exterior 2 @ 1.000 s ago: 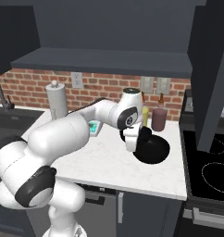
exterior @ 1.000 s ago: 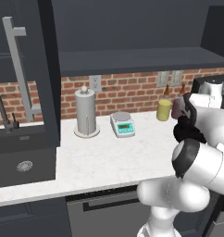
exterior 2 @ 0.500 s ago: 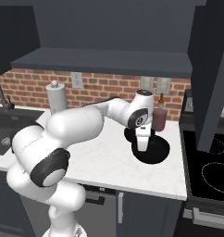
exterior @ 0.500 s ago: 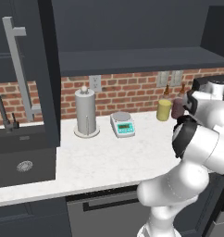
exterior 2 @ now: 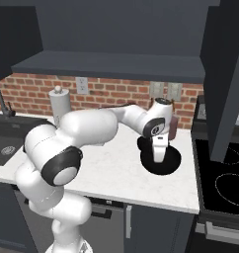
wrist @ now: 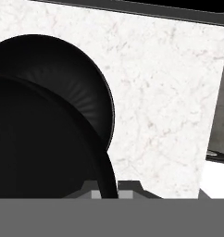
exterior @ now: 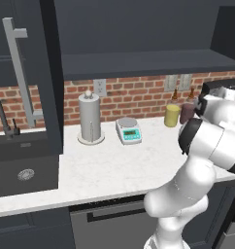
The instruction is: Pick up the bowls on the counter and stack them on top of one another in the open cabinet. Place the smaller bowl on top of the larger bowl.
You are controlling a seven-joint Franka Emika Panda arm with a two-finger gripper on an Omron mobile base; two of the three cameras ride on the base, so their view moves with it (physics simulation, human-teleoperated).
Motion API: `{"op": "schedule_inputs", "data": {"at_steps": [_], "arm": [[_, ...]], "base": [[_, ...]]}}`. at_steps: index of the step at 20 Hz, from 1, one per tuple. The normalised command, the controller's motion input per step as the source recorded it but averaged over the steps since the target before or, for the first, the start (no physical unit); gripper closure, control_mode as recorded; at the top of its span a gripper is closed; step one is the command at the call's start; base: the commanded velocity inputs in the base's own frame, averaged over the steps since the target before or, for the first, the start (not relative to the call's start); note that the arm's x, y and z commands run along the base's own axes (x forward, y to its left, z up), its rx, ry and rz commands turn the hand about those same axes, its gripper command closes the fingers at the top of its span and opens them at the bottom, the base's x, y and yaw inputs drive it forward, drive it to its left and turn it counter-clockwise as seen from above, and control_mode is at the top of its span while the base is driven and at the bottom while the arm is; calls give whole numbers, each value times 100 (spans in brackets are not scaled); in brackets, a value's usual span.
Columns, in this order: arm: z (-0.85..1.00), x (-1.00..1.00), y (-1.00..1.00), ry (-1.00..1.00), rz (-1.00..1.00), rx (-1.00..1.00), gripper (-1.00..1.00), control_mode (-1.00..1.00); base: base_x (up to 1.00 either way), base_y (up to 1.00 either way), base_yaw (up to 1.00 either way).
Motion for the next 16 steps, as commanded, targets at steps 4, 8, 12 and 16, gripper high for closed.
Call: {"op": "schedule_inputs", "data": {"at_steps": [4,8,12,16], "arm": [[-39,16,0,0,0,0,100,-100],[-30,16,0,0,0,-2,100,-100],[-21,14,0,0,0,-3,100,-100],[-8,5,-13,0,0,0,100,-100]], "base": [[0,0,0],[0,0,0],[0,0,0],[0,0,0]]}}
